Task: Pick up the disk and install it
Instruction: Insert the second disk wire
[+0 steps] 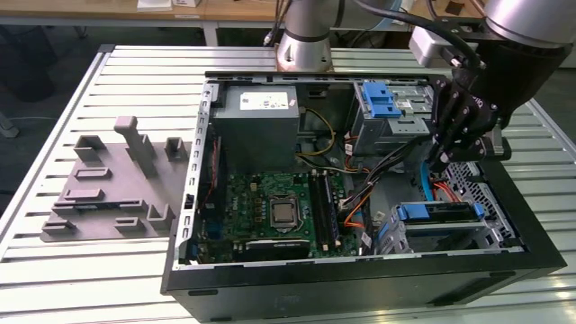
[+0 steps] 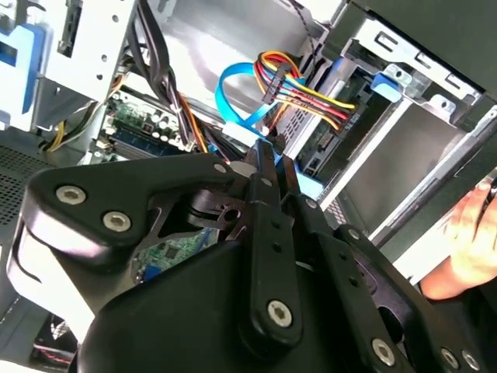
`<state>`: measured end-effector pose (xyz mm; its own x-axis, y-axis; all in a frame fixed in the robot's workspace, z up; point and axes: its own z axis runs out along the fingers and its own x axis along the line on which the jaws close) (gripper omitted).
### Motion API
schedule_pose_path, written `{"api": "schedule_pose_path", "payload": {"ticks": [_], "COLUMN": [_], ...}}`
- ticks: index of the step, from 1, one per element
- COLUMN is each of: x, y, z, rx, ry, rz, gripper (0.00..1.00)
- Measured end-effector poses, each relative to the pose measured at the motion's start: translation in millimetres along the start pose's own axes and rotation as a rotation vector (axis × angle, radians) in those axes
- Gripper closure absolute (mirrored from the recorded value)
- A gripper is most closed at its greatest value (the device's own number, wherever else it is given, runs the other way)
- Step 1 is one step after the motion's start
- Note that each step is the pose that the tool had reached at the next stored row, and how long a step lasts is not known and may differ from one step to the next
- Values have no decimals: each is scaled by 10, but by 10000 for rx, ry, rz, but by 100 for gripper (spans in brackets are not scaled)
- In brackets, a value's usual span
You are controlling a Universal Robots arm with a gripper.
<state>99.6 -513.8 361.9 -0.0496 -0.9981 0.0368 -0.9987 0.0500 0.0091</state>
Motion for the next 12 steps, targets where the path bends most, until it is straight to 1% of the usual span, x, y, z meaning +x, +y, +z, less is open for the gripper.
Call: {"api": "schedule_pose_path", "payload": {"ticks": [3, 5, 6, 11, 12], "x": [31, 50, 52, 53, 53], "y": [-1, -2, -2, -2, -2], "z": [29, 54, 63, 68, 70], "rx": [59, 82, 82, 83, 82], "ry": [-4, -9, -9, -7, -37], "rz": [-16, -25, -28, -35, -35], "gripper": [84, 84, 84, 84, 84]}}
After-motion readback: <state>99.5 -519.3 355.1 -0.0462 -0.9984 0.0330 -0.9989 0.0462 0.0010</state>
